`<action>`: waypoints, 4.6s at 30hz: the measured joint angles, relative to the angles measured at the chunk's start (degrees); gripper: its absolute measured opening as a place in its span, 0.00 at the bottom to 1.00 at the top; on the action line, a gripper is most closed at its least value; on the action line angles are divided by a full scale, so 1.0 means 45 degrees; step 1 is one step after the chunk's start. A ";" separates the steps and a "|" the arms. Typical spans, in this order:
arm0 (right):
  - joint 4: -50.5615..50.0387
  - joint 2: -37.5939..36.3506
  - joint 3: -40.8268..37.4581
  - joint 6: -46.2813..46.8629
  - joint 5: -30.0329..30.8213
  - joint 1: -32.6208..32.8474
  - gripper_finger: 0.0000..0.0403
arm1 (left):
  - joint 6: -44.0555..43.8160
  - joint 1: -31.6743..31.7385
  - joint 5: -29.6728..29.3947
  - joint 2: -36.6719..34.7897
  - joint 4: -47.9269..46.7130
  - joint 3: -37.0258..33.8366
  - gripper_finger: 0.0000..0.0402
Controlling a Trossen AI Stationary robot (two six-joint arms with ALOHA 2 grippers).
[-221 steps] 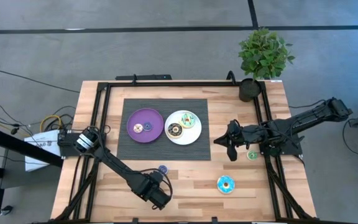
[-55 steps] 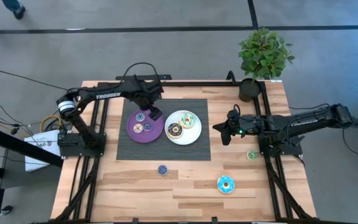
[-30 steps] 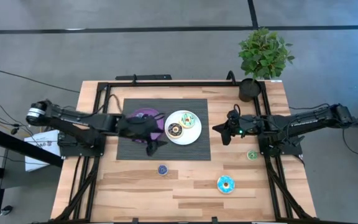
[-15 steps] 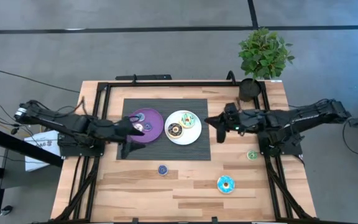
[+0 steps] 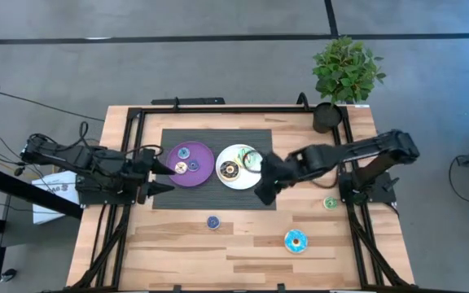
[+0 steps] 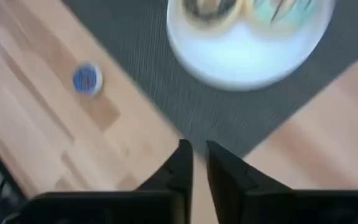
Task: Pick & Place donuts
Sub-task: Put the large blue donut on the white plate
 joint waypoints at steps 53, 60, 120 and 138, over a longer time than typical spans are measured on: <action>0.0766 0.5711 0.0015 0.6864 -0.3199 0.5705 0.94 | -0.0918 0.0003 -0.0031 0.1734 -0.0274 -0.0005 0.73; 0.0233 0.5631 0.0000 0.6787 -0.3285 0.5642 0.92 | -0.1010 0.0039 -0.0031 0.1734 -0.0143 -0.0005 0.73; -0.0006 0.5733 -0.0809 0.6096 -0.3019 0.5977 0.68 | -0.2195 0.0049 -0.0680 0.1729 0.0099 0.0005 0.73; -0.0157 0.5733 -0.0821 0.6072 -0.2912 0.5807 0.46 | -0.2181 0.0049 -0.0699 0.1731 0.0094 0.0005 0.73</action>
